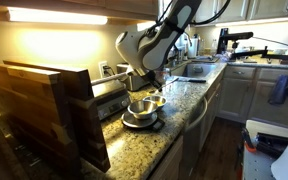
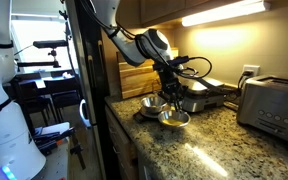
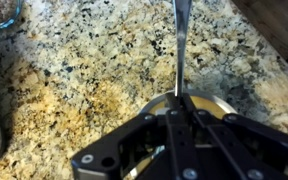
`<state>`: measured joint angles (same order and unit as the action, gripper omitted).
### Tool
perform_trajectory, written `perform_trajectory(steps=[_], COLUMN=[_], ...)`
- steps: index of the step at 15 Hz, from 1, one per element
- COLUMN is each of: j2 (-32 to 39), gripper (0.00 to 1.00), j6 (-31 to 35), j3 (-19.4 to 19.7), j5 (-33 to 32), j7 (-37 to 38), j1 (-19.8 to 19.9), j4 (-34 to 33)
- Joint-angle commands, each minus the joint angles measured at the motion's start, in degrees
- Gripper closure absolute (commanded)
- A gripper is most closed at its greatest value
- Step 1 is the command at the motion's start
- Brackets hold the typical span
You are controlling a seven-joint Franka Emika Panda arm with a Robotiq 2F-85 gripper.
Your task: Take the spoon and use it to scoop the contents from the right silver bowl and into the left silver bowl then put the spoon next to the right silver bowl
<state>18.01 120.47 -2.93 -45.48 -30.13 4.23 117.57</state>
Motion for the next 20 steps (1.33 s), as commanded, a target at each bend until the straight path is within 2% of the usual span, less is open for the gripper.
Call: perform_trajectory(steps=[1,12,17,20], j2=[-4.8,-5.7,-5.1,-5.3], gripper=[0.98,0.98,0.98,0.98], j6=[1.9,0.8,-0.3,-0.1], j3=[-0.1,-2.6,-2.7,-2.6], j5=[0.6,-0.4,-2.8,-6.5], j7=[0.7,0.4,2.1,4.5], j1=[-1.4,-5.6,-7.3,-8.4], j4=[4.6,5.6,6.4,6.9])
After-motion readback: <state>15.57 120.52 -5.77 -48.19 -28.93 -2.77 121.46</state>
